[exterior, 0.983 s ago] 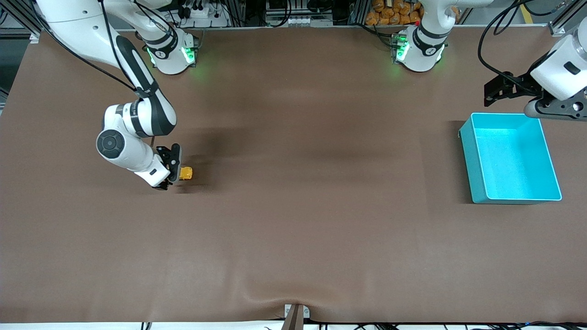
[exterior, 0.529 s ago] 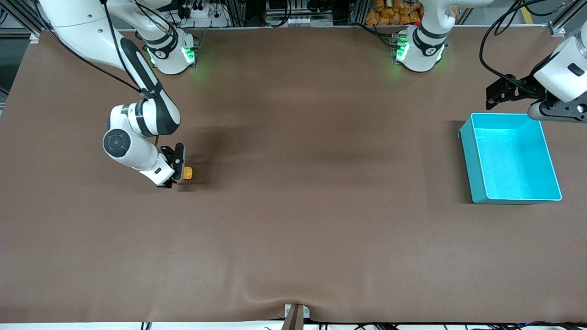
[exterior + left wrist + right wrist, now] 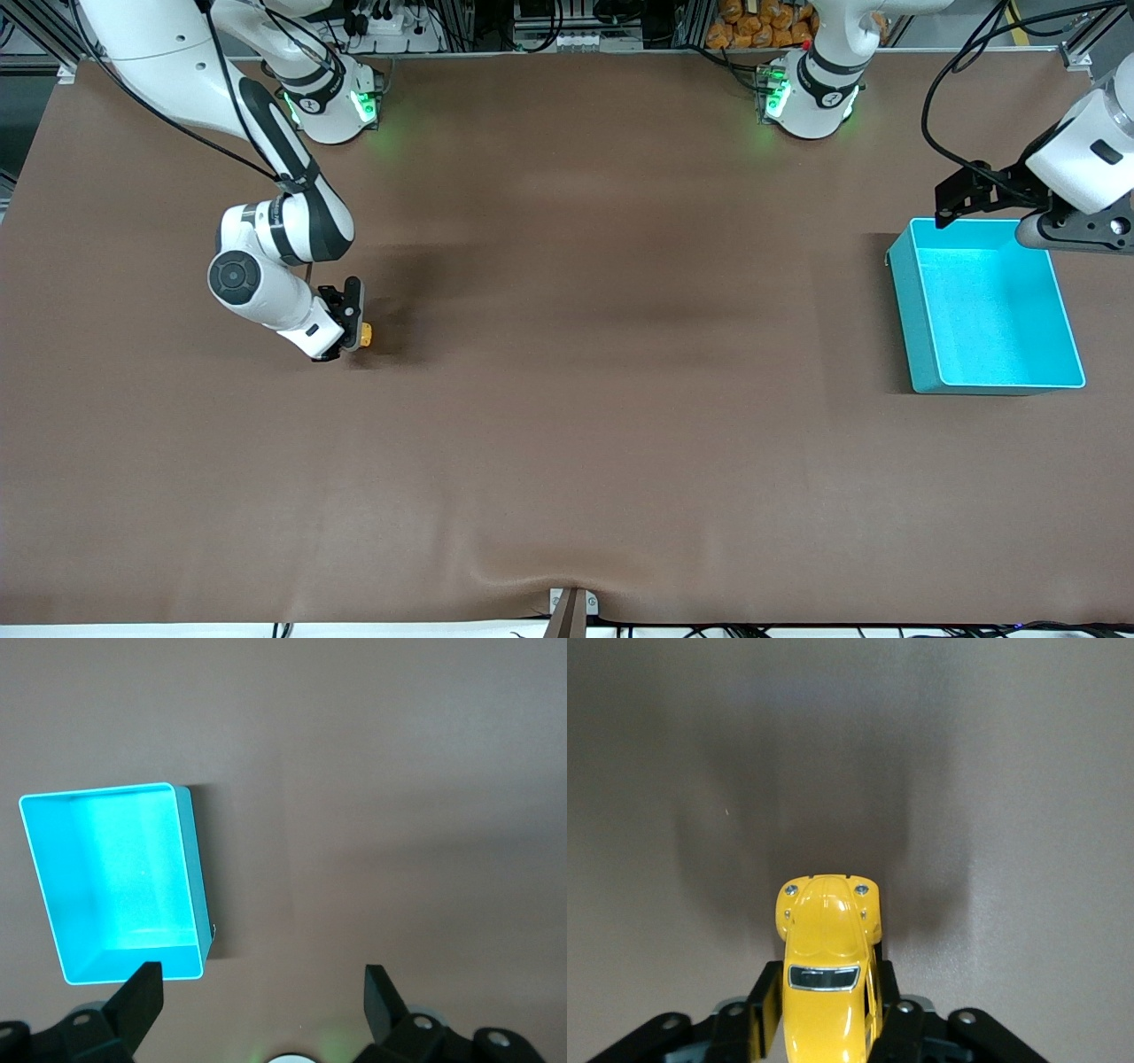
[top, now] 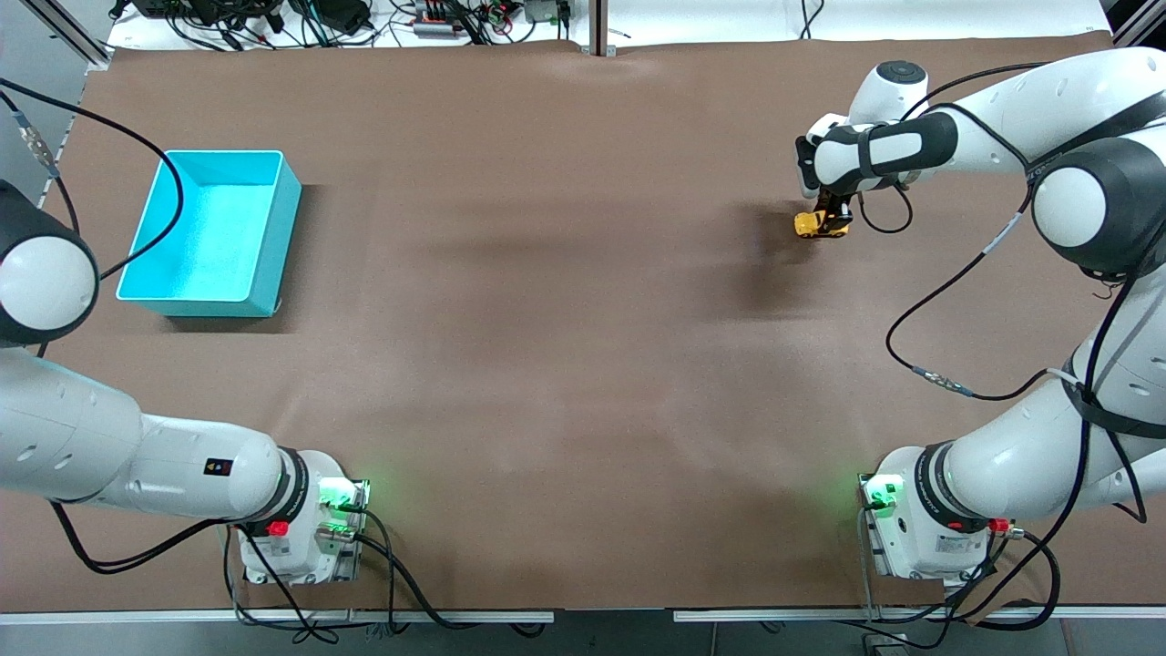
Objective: Wind and store yellow beetle car
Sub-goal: 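Close the right gripper on the yellow car's body, then press and drag the car backward along the table with the right gripper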
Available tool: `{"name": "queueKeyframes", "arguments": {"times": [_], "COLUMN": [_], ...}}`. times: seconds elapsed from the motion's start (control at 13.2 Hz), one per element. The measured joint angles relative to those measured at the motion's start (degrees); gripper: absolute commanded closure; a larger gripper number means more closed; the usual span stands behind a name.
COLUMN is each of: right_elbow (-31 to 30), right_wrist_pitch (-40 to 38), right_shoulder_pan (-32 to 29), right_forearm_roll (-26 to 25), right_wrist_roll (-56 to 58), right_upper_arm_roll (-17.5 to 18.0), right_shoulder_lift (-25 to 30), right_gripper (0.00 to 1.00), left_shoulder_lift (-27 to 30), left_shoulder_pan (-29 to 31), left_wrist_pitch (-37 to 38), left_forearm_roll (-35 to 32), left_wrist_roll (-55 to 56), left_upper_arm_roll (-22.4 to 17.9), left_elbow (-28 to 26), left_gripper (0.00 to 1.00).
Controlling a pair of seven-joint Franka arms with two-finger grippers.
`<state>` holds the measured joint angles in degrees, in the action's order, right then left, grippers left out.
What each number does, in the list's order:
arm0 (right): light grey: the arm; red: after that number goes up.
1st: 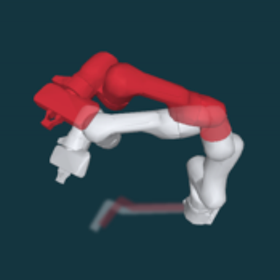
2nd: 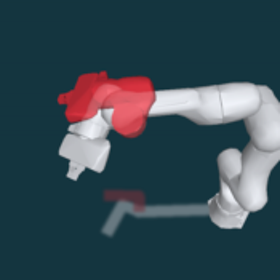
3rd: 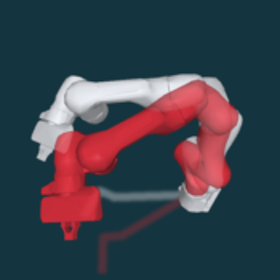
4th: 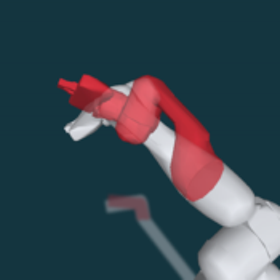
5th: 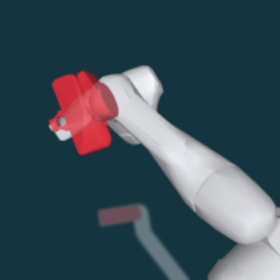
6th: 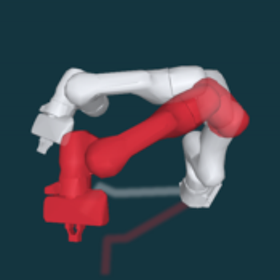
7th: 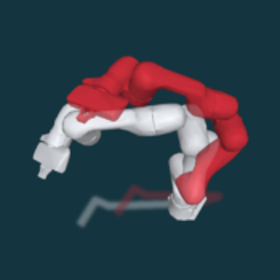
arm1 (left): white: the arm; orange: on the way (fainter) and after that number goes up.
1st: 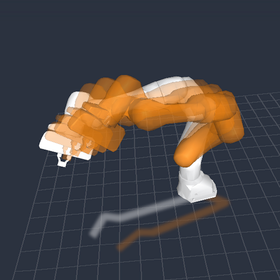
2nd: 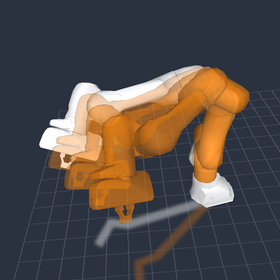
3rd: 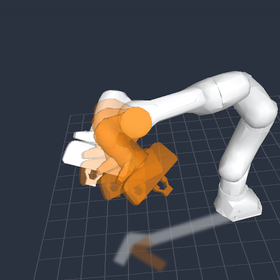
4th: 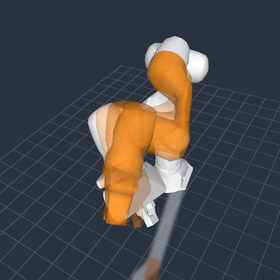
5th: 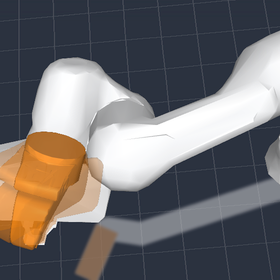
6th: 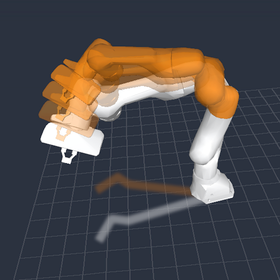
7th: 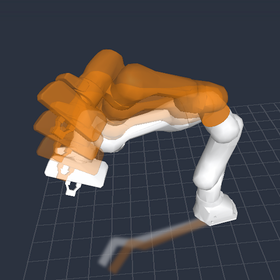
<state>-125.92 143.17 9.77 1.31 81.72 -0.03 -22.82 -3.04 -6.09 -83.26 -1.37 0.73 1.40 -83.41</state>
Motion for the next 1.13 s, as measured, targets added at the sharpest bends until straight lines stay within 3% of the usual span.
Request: {"name": "queueKeyframes", "arguments": {"times": [0.3, 1.13], "right_elbow": [0.0, 0.0], "right_wrist_pitch": [0.0, -0.4], "right_shoulder_pan": [0.0, -1.6], "right_forearm_roll": [0.0, 0.0], "right_wrist_roll": [0.0, 1.0], "right_upper_arm_roll": [0.1, -0.4], "right_shoulder_lift": [0.0, 0.0], "right_gripper": [0.79, 0.79], "left_shoulder_lift": [-0.3, -0.4], "left_shoulder_pan": [0.0, 0.1], "left_wrist_pitch": [-0.2, -0.4], "left_forearm_roll": [0.0, 0.0], "left_wrist_roll": [0.0, 0.6], "left_upper_arm_roll": [-0.1, -0.2], "left_elbow": [0.0, 0.0], "left_gripper": [0.00, 0.00]}}
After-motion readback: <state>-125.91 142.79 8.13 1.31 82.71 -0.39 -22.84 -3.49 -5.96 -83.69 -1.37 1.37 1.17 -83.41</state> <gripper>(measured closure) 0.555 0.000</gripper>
